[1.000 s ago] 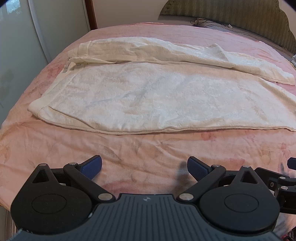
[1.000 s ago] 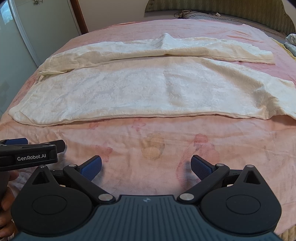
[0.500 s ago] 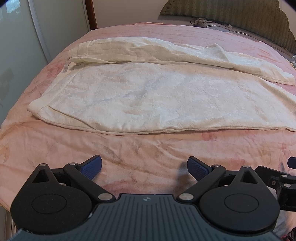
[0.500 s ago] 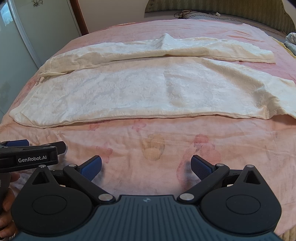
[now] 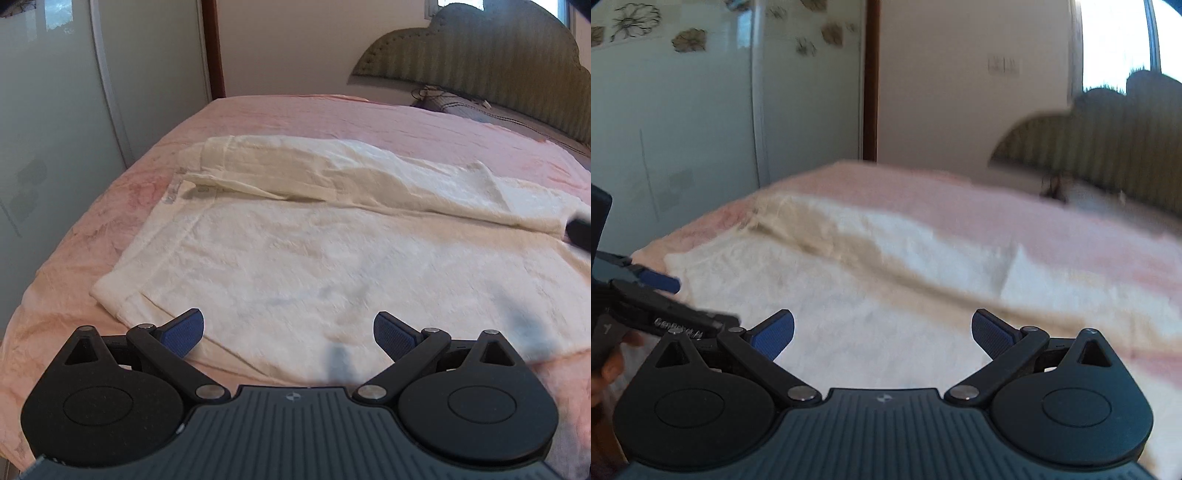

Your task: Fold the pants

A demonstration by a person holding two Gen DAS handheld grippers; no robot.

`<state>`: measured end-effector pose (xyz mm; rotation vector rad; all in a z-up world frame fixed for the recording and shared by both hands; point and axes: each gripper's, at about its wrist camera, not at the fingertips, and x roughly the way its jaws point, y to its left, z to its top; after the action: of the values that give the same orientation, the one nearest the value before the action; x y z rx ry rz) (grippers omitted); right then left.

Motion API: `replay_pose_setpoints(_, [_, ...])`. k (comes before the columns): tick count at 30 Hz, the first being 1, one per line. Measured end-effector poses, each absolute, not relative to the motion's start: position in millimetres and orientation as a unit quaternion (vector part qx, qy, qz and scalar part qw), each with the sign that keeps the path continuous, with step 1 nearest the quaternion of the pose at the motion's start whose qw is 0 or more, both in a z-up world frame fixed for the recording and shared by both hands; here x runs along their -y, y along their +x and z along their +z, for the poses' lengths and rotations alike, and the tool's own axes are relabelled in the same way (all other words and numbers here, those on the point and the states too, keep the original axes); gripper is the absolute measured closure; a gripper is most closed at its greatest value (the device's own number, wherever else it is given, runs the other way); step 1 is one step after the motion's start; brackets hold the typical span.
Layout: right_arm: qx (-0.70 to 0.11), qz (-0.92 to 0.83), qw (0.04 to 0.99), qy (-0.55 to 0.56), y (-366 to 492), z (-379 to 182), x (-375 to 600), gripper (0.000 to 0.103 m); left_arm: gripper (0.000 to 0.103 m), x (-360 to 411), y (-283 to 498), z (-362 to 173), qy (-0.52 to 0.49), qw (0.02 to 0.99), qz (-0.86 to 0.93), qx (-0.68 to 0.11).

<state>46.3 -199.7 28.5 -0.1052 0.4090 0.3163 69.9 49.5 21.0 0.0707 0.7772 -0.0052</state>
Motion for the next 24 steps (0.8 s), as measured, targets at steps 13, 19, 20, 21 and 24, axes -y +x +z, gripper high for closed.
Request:
replay_pose_setpoints(13, [-0.254, 0.275, 0.926, -0.054, 342.2, 9.2, 175.3, 0.001, 0.003, -93.0, 138.6, 24.9, 0.012, 0.919, 0.056, -0.390])
replay_pose_setpoints(19, [-0.313, 0.286, 0.906, 0.019, 430.5, -31.0, 157.5, 0.010, 0.003, -91.4, 158.4, 20.0, 0.039, 0.913, 0.061, -0.402])
replay_pose_setpoints(20, [-0.326, 0.291, 0.899, 0.018, 439.9, -37.4, 154.2, 0.013, 0.003, -91.7, 163.3, 19.2, 0.043, 0.912, 0.063, -0.404])
replay_pose_setpoints(21, [-0.339, 0.297, 0.892, 0.013, 448.0, -43.7, 148.5, 0.019, 0.003, -91.9, 168.8, 18.9, 0.047, 0.911, 0.064, -0.405])
replay_pose_setpoints(24, [-0.361, 0.330, 0.872, -0.004, 452.3, -54.0, 134.6, 0.026, 0.003, -95.8, 190.2, 21.2, 0.041, 0.909, 0.066, -0.409])
